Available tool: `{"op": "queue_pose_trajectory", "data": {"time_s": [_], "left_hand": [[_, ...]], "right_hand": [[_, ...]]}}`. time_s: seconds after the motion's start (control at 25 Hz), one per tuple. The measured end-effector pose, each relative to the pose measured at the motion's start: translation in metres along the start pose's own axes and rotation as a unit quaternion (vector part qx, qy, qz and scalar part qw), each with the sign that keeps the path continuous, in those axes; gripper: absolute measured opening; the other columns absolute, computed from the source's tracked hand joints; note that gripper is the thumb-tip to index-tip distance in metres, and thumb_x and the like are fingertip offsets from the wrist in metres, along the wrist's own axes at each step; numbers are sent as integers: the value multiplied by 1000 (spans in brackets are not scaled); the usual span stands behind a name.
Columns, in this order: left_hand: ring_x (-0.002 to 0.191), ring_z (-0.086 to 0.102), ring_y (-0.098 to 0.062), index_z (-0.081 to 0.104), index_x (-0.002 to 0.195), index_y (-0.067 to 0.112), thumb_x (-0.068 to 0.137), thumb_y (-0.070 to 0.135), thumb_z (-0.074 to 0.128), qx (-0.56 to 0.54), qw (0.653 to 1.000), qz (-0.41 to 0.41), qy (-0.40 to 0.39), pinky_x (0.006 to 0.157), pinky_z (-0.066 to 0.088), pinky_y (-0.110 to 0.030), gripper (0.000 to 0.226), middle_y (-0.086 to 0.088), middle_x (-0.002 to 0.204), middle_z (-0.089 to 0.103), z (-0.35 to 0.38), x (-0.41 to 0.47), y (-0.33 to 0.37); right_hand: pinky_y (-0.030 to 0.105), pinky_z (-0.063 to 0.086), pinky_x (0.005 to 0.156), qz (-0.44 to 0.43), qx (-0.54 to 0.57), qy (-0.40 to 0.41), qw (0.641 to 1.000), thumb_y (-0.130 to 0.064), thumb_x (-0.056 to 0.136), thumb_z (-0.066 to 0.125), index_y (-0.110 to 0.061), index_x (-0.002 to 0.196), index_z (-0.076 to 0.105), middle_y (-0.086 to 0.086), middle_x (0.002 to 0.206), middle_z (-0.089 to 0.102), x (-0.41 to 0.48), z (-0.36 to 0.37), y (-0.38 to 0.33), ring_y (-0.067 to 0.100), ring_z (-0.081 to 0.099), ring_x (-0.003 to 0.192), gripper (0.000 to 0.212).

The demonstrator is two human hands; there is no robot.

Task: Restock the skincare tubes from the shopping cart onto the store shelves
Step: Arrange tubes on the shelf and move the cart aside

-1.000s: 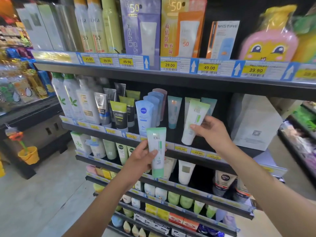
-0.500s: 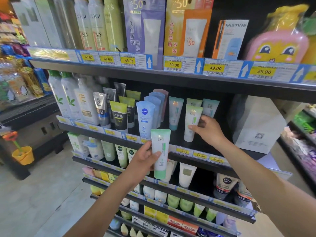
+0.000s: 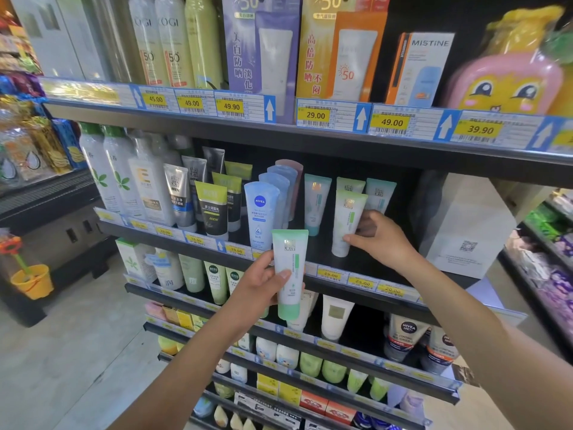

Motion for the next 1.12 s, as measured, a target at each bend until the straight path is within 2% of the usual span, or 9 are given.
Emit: {"op": "queue_pose_trajectory", "data": {"time_s": [0.24, 0.36, 0.44, 0.64, 0.76, 0.84, 0.92, 1.0, 1.12], "left_hand": [[117, 70, -20, 53, 139, 25, 107, 14, 53, 20, 999, 11, -23, 98, 58, -47, 34, 1, 124, 75, 13, 7, 9], [121, 68, -18, 52, 140, 26, 107, 16, 53, 36, 998, 35, -49, 103, 54, -46, 34, 2, 128, 73, 22, 11, 15], [121, 68, -19, 51, 140, 24, 107, 15, 53, 41, 996, 47, -68, 103, 54, -45, 35, 2, 128, 73, 30, 12, 18], [116, 70, -22, 52, 137, 21, 106, 13, 54, 31, 994, 74, -74, 101, 56, -42, 32, -2, 124, 74, 37, 12, 21], [116, 66, -11, 53, 133, 34, 108, 32, 51, 113, 984, 138, -19, 98, 56, -38, 25, 13, 125, 69, 26, 6, 20], [126, 54, -1, 50, 135, 40, 109, 40, 44, 273, 933, 205, 111, 102, 50, -35, 26, 25, 133, 58, 10, 1, 15], [139, 43, -7, 50, 142, 33, 108, 40, 40, 431, 841, 246, 216, 111, 43, -42, 37, 16, 144, 51, -6, -2, 3], [152, 30, -19, 47, 149, 33, 106, 43, 37, 531, 783, 219, 238, 118, 34, -49, 45, 4, 157, 42, -16, 3, -17], [158, 17, -25, 39, 156, 38, 107, 47, 33, 594, 751, 184, 223, 123, 26, -57, 50, -1, 167, 30, -22, 6, -39]], "right_hand": [[26, 54, 71, -84, -150, 110, 979, -43, 85, 77, -35, 102, 59, -17, 92, 64, -52, -35, -25, 1, 63, 82, 26], [13, 45, 73, -206, -124, 62, 969, -37, 91, 71, -34, 99, 68, -20, 90, 66, -73, -32, -72, 0, 63, 90, 10], [10, 42, 82, -257, -154, 25, 954, -43, 93, 65, -34, 112, 69, -24, 98, 66, -75, -23, -95, -2, 59, 100, 22], [35, 41, 97, -304, -231, -14, 924, -44, 95, 64, -38, 108, 71, -25, 96, 66, -63, -5, -115, -1, 57, 98, 16], [36, 36, 98, -310, -213, -13, 927, -43, 95, 64, -38, 101, 71, -27, 91, 66, -55, -4, -127, -2, 55, 98, 10], [35, 38, 97, -309, -200, 8, 930, -39, 95, 65, -37, 100, 71, -26, 93, 65, -49, -7, -137, 0, 56, 98, 9], [32, 47, 91, -297, -193, 25, 935, -35, 96, 65, -33, 105, 72, -27, 95, 63, -37, -7, -145, 2, 58, 99, 11], [25, 52, 83, -277, -190, 29, 942, -34, 98, 64, -33, 108, 71, -32, 91, 57, -22, -4, -147, -2, 59, 96, 13], [23, 51, 81, -252, -169, 25, 953, -34, 100, 60, -33, 111, 69, -30, 93, 59, -4, 3, -146, -3, 59, 93, 14]]}}
Point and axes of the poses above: each hand's wrist, its own x-axis towards the middle knuckle, its own z-axis out of the palm, y = z × x, the point moved 4 cm from there along x, towards the middle knuckle
